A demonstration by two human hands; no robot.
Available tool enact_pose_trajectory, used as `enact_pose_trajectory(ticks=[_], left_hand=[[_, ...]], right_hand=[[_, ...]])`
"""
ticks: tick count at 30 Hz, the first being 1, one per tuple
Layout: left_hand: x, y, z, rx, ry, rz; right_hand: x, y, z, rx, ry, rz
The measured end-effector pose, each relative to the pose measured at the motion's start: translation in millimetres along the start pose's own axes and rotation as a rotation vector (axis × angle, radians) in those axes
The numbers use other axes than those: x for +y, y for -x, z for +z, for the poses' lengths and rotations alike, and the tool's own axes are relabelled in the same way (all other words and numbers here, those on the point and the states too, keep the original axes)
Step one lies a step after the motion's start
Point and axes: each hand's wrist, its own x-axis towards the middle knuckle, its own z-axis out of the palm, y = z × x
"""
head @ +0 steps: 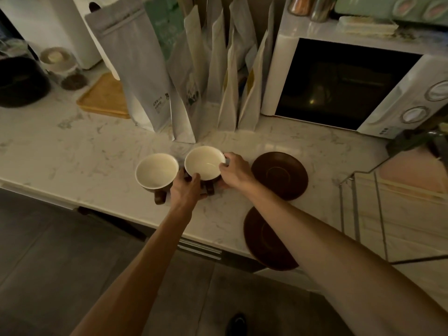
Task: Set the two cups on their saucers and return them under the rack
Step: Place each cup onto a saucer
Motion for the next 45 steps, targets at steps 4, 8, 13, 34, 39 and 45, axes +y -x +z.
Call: enact_pose_trajectory(ticks=[4, 8, 13, 34, 39, 45], left_hand=[[3.8, 1.3, 0.6, 0.004, 0.0, 0.006], [9.3, 6.5, 0.5, -0.001, -0.03, 0.066], [20.4, 15.1, 7.6, -0.068, -0.012, 0.087], [48.6, 60.5, 113.1, -0.398, -0.163, 0.045], [50.9, 58.7, 126.9, -0.414, -0.201, 0.052], [46.1, 49.5, 132.2, -0.418, -0.229, 0.03]], right_hand=[[1.6, -0.1, 3.5, 0.032, -0.006, 0.005], [2.0, 6.0, -2.1, 0.077, -0.008, -0.003], [4.6, 13.1, -17.8, 0.116, -0.04, -0.015], [82.8, 54.1, -116.1, 0.335, -0.18, 0.192], [94.1, 44.0, -117.6, 0.364, -0.149, 0.21], [101.5, 36.3, -114.4, 0.362, -0.134, 0.216]])
